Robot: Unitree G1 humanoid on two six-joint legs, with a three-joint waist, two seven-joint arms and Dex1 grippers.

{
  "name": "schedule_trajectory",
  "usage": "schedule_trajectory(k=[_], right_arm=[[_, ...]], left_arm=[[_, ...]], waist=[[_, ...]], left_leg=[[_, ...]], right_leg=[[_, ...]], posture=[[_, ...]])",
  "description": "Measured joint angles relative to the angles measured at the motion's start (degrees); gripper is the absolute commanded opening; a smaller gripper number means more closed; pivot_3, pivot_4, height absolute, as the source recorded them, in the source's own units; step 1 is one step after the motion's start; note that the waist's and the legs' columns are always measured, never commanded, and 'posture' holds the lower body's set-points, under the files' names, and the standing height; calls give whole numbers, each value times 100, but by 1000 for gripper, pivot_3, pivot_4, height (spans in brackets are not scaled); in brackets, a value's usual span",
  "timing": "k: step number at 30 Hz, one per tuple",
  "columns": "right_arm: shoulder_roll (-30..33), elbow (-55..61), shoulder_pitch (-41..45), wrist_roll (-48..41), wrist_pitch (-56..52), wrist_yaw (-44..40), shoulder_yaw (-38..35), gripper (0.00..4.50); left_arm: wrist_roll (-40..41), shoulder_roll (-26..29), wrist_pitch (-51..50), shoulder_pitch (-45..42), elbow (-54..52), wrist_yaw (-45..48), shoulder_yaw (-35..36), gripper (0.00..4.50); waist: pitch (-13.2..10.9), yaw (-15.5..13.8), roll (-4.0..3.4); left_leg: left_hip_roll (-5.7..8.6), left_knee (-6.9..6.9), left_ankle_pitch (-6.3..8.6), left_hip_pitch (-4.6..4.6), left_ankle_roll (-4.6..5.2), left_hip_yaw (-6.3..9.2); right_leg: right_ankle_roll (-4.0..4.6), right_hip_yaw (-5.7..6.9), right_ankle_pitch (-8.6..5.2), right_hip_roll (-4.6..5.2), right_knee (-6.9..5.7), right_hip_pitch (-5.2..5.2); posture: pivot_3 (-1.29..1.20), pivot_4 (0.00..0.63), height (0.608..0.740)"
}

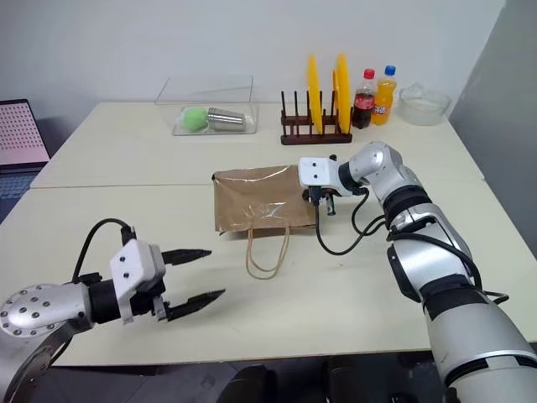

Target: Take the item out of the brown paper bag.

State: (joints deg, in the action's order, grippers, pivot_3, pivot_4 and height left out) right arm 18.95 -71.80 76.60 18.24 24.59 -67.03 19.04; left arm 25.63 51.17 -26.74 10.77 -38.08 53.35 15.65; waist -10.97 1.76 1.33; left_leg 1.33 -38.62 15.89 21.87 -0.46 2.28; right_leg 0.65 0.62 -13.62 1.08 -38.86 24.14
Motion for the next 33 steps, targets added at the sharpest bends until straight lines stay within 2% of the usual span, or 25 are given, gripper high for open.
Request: schedule_trajectory(k=[3, 7, 8, 9, 11, 13, 16, 17, 19, 20, 25, 32, 33], right_arm=[[13, 408, -95, -323, 37, -229, -226, 61], [141, 2163, -876, -1212, -452, -941, -589, 61], [213, 2868, -1268, -1429, -791, -999, -665, 22], [270, 3377, -1582, -1565, -1094, -1034, -670, 198], [480, 4756, -2475, -1905, -1966, -989, -720, 395], [710, 6109, -3402, -2212, -2903, -860, -765, 395], [1015, 7643, -4354, -2583, -4130, -523, -888, 399], [1109, 8143, -4628, -2680, -4519, -340, -967, 518], [1214, 8860, -5048, -2819, -5042, -8, -1102, 1213], [1257, 9164, -5270, -2853, -5245, 175, -1126, 1518], [1226, 10124, -6145, -2976, -5990, 944, -1095, 1518], [1302, 10725, -6391, -3160, -6503, 1575, -1109, 1518], [1340, 10767, -6413, -3204, -6546, 1637, -1113, 1551]], left_arm=[[-80, 59, 219, -191, 165, 117, -12, 4019], [-398, 190, 651, -639, 552, 227, -127, 4019], [-499, 190, 806, -754, 683, 238, -219, 4176], [-595, 190, 911, -822, 799, 247, -289, 4334], [-832, 196, 1230, -1084, 1121, 348, -557, 4428], [-1137, 211, 1745, -1383, 1450, 526, -912, 4474], [-1660, 203, 2613, -1866, 1997, 743, -1474, 4498], [-1900, 171, 2991, -2083, 2259, 766, -1684, 4500], [-2260, 66, 3595, -2432, 2705, 822, -2043, 4500], [-2409, -30, 3873, -2611, 2934, 839, -2210, 4500], [-2983, -582, 4999, -3479, 4114, 842, -2853, 4500], [-3428, -1169, 5905, -4236, 5196, 743, -3399, 4500], [-3463, -1233, 6001, -4263, 5266, 740, -3448, 4316]], waist=[[0, -5, 0], [1, -28, 2], [2, -54, 2], [1, -64, 2], [1, -122, 2], [1, -178, 1], [0, -184, -1], [0, -185, -1], [1, -163, -1], [1, -164, 0], [4, -174, 5], [6, -155, 8], [6, -154, 8]], left_leg=[[-1, 1, 0, 0, 0, 4], [-1, 4, 0, 1, 0, 10], [0, 7, 0, 1, 0, 15], [-1, 8, 1, 2, 0, 14], [0, 21, 1, 4, 0, 16], [0, 35, 1, 6, 0, 15], [1, 41, 0, 4, 0, 14], [1, 43, 0, 1, 0, 14], [0, 47, 0, -2, 0, 8], [0, 47, 0, -4, 0, 8], [1, 43, -1, 0, 0, 7], [2, 41, -1, 0, 0, 5], [2, 41, -1, 0, 0, 6]], right_leg=[[2, 5, -1, -1, -1, 0], [0, 11, -1, 1, 2, -5], [0, 14, -1, 3, 5, -6], [0, 13, -1, 3, 6, -5], [0, 15, -1, 4, 15, -2], [0, 16, -1, 4, 25, 1], [-1, 16, -2, 5, 27, 2], [-2, 16, -2, 4, 28, 0], [-4, 14, -3, 3, 30, 0], [-10, 14, -6, 2, 29, -1], [-34, 15, -20, 0, 28, -1], [-37, 13, -19, -1, 29, -2], [-37, 14, -19, -1, 29, -1]], posture=[[0, 150, 740], [0, 150, 740], [0, 150, 740], [0, 150, 740], [0, 150, 740], [0, 150, 740], [0, 150, 740], [0, 150, 740], [0, 150, 740], [0, 150, 740], [0, 150, 740], [0, 150, 740], [0, 150, 740]])
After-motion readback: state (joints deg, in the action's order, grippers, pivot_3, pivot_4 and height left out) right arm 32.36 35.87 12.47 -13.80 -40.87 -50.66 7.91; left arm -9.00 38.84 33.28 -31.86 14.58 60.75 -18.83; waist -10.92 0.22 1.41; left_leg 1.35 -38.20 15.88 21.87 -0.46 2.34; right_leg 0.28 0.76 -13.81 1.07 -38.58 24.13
